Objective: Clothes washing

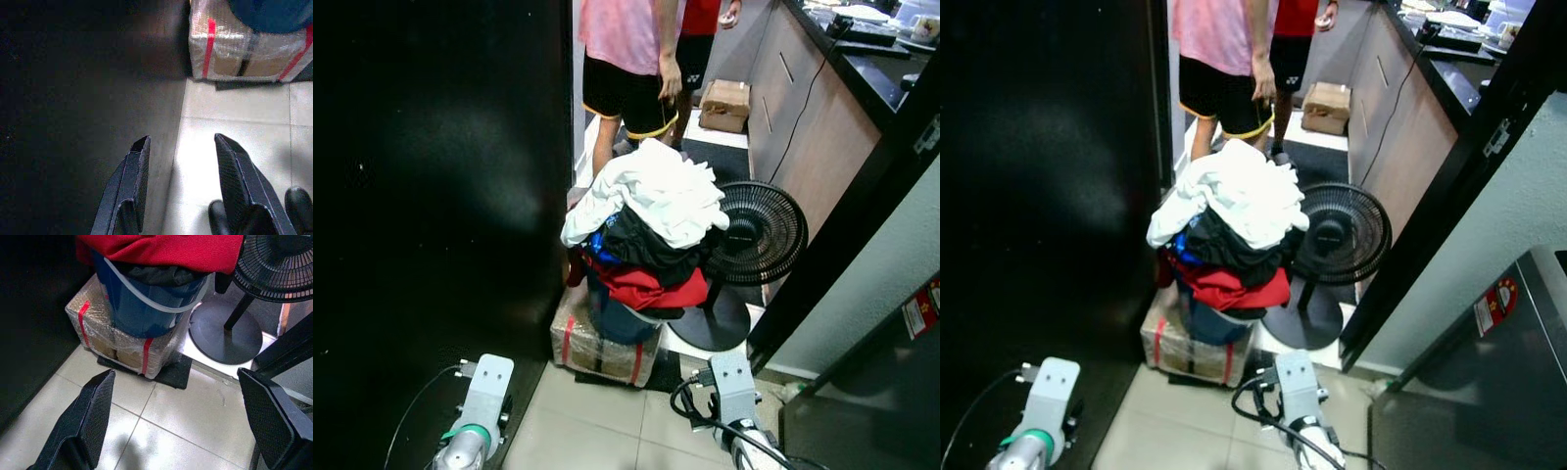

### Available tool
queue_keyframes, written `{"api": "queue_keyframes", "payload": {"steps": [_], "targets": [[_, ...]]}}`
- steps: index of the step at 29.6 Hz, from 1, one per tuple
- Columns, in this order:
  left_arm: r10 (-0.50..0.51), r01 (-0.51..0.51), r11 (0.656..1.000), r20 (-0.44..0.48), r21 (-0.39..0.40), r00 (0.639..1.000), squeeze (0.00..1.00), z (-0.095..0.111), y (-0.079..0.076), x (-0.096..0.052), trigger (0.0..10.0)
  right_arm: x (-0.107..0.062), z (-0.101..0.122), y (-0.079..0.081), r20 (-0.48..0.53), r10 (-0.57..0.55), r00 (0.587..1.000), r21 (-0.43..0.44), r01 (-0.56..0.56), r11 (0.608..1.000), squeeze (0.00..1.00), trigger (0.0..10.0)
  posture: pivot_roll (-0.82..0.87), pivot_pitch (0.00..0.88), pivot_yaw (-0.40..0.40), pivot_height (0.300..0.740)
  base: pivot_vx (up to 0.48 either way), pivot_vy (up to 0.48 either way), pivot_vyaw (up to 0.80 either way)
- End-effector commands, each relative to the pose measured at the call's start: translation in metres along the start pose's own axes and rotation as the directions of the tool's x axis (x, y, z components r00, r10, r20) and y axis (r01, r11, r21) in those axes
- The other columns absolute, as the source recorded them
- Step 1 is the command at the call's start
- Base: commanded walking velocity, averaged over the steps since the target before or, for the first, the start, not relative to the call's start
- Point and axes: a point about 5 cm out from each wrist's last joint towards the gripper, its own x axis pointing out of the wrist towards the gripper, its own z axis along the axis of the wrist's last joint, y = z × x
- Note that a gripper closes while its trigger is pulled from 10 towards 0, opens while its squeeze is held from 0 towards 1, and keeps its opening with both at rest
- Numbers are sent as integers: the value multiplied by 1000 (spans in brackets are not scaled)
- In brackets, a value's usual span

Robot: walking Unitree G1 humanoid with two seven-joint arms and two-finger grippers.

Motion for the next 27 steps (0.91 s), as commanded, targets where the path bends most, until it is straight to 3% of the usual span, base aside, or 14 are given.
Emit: {"api": "queue_keyframes", "payload": {"steps": [1,18,24,27], "targets": [[-13,14,1000,19,-6,1000,0,1,-4,-1,10000,-1,-1,1,3,-3,1000,14,3,1000,0,10000,71,22,-41,740,0,0,0],[-36,36,999,21,-2,999,0,-7,-12,-8,10000,-2,1,19,17,50,999,24,-51,998,0,10000,71,58,-28,740,0,0,0],[-28,28,1000,1,5,1000,0,-12,-5,-10,10000,-3,5,43,48,109,993,13,-110,994,0,10000,61,39,-11,740,0,0,0],[-24,24,1000,0,1,1000,0,-10,-6,-8,10000,-1,8,40,57,101,993,14,-102,995,0,10000,72,36,-8,740,0,0,0]]}}
